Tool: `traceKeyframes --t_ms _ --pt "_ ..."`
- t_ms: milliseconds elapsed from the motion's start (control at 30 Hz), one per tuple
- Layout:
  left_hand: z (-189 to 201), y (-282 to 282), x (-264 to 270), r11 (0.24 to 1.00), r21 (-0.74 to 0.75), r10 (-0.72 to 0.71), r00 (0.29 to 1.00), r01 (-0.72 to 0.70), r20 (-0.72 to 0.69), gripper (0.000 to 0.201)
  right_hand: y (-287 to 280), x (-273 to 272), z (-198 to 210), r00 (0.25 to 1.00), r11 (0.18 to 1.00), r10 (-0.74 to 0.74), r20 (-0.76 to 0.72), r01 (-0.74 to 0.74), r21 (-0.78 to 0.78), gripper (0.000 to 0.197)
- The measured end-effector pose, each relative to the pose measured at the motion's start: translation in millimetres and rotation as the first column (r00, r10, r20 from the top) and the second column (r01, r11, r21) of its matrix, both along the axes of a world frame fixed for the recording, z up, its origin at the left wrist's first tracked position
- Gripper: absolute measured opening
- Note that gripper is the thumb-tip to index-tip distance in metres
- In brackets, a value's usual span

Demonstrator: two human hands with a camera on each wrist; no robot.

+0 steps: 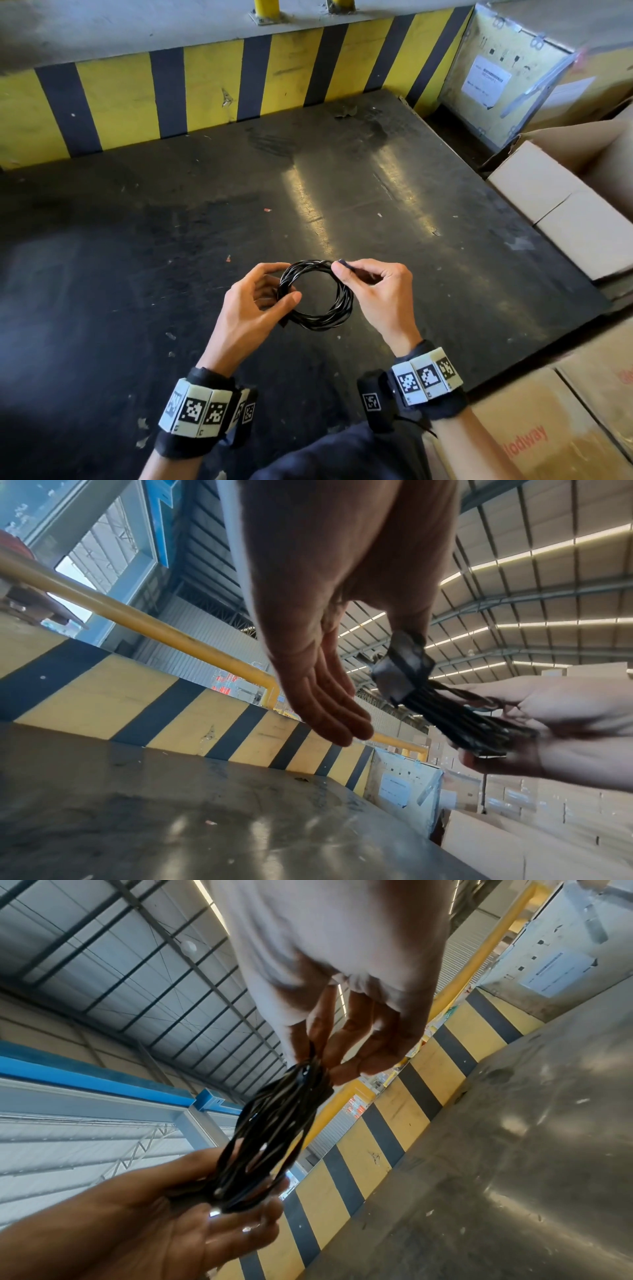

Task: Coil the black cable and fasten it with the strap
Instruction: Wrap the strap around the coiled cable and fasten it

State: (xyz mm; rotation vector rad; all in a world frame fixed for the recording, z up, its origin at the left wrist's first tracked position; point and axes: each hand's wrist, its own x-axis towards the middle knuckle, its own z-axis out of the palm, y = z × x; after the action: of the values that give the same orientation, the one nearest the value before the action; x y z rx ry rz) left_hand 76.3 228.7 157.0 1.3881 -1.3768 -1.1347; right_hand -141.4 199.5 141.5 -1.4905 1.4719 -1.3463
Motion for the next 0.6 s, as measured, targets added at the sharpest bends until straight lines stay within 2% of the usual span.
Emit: traceKeyframes --t_ms 67,100,133,167,200,233,300,400,533,600 --pt "-5 -1 3 0.996 -0.006 0.092 0.988 -0.091 0.126 0.032 -2 1 -3 1.0 1.0 -0.019 0.013 0.019 0.009 0.014" --pt "-6 -1 5 0.991 -0.022 0.132 0.962 -0.131 0.241 0.026 -3 4 -4 1.0 1.0 -0.026 0.012 0.025 0.014 0.014" --pt "-8 -2 7 0.988 -0.038 0.156 0.911 -0.153 0.383 0.025 -4 7 -6 1.0 0.999 -0.031 0.002 0.031 0.018 0.014" --pt "-11 -2 8 0.986 -0.044 0.158 0.834 -0.158 0.529 0.035 -4 11 -8 0.999 0.999 -0.034 -0.018 0.034 0.021 0.014" --pt "-14 -2 9 0.987 -0.021 0.136 0.76 -0.159 0.636 0.047 -6 15 -10 0.999 0.999 -0.031 -0.04 0.032 0.026 0.014" --pt "-17 -3 10 0.985 0.016 0.114 0.719 -0.171 0.686 0.057 -7 19 -14 0.998 0.999 -0.022 -0.056 0.024 0.035 0.014" --pt "-31 -5 16 0.977 0.072 0.097 0.715 -0.202 0.692 0.065 -12 29 -23 0.998 0.997 0.008 -0.064 -0.004 0.071 0.014" --pt "-54 -7 28 0.959 0.101 0.124 0.714 -0.264 0.689 0.066 -24 41 -42 0.993 0.987 0.069 -0.099 -0.053 0.155 0.018" --pt "-86 -10 49 0.943 0.14 0.129 0.721 -0.301 0.681 0.058 -42 64 -72 0.975 0.95 0.179 -0.133 -0.137 0.28 0.019" --pt "-103 -14 63 0.94 0.169 0.111 0.733 -0.297 0.671 0.048 -51 78 -88 0.964 0.93 0.213 -0.163 -0.148 0.337 0.021"
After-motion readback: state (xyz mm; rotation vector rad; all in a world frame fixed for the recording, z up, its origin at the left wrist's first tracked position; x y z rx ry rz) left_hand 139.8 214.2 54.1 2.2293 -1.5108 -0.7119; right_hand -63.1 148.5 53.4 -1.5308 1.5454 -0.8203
